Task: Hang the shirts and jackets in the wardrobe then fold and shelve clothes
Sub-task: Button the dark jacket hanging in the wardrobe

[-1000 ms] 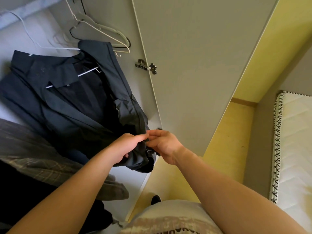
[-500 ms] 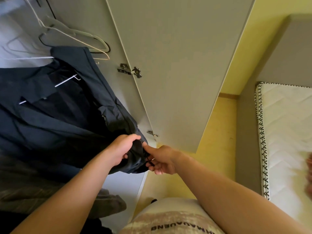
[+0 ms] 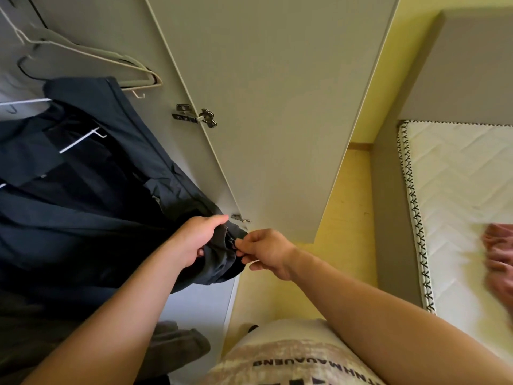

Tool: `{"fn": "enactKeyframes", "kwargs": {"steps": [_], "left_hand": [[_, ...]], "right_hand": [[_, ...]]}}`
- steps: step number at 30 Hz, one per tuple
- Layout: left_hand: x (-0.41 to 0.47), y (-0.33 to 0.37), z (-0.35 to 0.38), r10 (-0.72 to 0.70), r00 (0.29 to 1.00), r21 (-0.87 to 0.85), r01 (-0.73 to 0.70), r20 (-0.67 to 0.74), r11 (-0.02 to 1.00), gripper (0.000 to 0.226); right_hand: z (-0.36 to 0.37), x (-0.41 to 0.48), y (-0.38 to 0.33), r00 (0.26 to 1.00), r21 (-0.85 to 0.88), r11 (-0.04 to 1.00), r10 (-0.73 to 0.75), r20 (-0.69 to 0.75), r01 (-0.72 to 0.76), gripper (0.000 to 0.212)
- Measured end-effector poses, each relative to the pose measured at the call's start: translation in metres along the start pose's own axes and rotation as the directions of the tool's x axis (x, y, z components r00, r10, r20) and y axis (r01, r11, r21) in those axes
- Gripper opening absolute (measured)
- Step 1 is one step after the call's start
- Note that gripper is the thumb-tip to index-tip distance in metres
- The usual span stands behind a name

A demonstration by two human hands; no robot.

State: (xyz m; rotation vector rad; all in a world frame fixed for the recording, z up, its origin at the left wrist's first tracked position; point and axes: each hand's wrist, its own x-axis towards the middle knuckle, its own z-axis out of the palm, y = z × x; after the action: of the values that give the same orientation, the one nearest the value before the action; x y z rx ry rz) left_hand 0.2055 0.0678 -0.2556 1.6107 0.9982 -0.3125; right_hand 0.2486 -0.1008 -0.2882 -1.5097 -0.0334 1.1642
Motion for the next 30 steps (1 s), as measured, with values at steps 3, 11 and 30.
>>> {"fn": "enactKeyframes", "kwargs": {"steps": [3, 11, 30], "left_hand": [[0.001, 0.004, -0.006, 0.062, 0.998, 0.145, -0.066, 0.030, 0.987, 0.054], [-0.006, 0.000, -0.032, 0.170, 0.942, 0.221, -0.238, 0.290, 0.946, 0.021], [-0.004, -0.008, -0.018, 0.211, 0.951, 0.338, -0.279, 0.224, 0.899, 0.008]], "right_hand": [[0.001, 0.001, -0.001, 0.997, 0.036, 0.998, -0.045, -0.063, 0.047, 0.019], [0.002, 0.002, 0.003, 0.981, -0.041, 0.995, -0.095, -0.172, 0.089, 0.017], [0.007, 0.000, 0.003, 0.977, 0.078, 0.994, -0.057, -0.204, 0.074, 0.020]]}}
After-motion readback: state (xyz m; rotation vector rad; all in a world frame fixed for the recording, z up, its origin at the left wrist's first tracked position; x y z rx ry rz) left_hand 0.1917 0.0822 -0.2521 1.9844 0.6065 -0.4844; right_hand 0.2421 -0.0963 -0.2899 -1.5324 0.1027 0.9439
